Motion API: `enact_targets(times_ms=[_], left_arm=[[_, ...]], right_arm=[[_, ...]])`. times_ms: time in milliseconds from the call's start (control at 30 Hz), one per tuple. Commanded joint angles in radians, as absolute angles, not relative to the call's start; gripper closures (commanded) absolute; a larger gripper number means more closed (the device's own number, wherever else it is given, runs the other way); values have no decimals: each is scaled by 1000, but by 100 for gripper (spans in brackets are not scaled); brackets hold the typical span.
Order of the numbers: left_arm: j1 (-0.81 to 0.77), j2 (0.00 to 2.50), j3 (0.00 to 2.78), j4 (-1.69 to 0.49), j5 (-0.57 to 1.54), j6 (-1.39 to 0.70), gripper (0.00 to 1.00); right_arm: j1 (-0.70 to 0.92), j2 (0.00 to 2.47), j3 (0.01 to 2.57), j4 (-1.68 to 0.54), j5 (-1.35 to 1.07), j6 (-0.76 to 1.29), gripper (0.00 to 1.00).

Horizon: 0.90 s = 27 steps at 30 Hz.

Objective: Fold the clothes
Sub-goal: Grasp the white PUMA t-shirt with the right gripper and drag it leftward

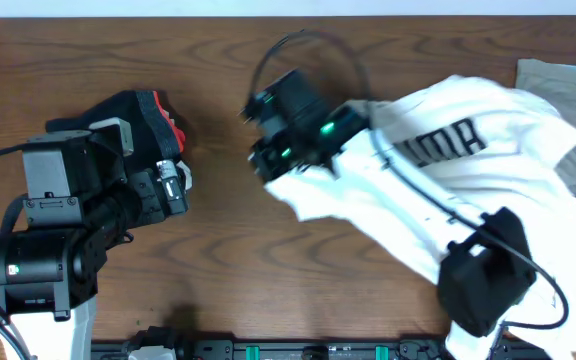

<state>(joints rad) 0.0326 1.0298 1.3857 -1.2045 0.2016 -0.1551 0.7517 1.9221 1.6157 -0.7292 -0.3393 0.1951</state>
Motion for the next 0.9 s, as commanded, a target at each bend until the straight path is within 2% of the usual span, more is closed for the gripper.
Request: enact_targets(times_ms=[0, 67, 200, 300, 400, 533, 600, 800, 867], left_arm=[[36, 1026, 1399, -1220, 143, -130, 2], [36, 1026, 1398, -1228, 137, -127, 2], [36, 1027, 1398, -1235, 137, -127, 2], [36, 1028, 1398, -1238, 137, -127, 2], [36, 1030, 1398, -1246, 138, -127, 2], [36, 1039, 1398, -1261, 138, -127, 2], [36, 1045, 1398, -1264, 138, -127, 2], [36, 1068, 1398, -1266, 138, -128, 2], [36, 1078, 1398, -1267, 138, -128, 2]], right_arm=[[794, 1909, 1616, -725, -230, 174, 72], [791, 1894, 1616, -730, -197, 175, 50], [722, 1850, 1616, -769, -183, 175, 41], [604, 1801, 1616, -823, -160, 189, 41], [428, 1763, 1616, -891, -102, 235, 48], [127, 1763, 1615, -974, -94, 270, 65], [-25, 1785, 1615, -1000, -97, 273, 64], [-332, 1917, 1613, -1039, -91, 273, 29], [-396, 1967, 1613, -1032, -62, 286, 22]])
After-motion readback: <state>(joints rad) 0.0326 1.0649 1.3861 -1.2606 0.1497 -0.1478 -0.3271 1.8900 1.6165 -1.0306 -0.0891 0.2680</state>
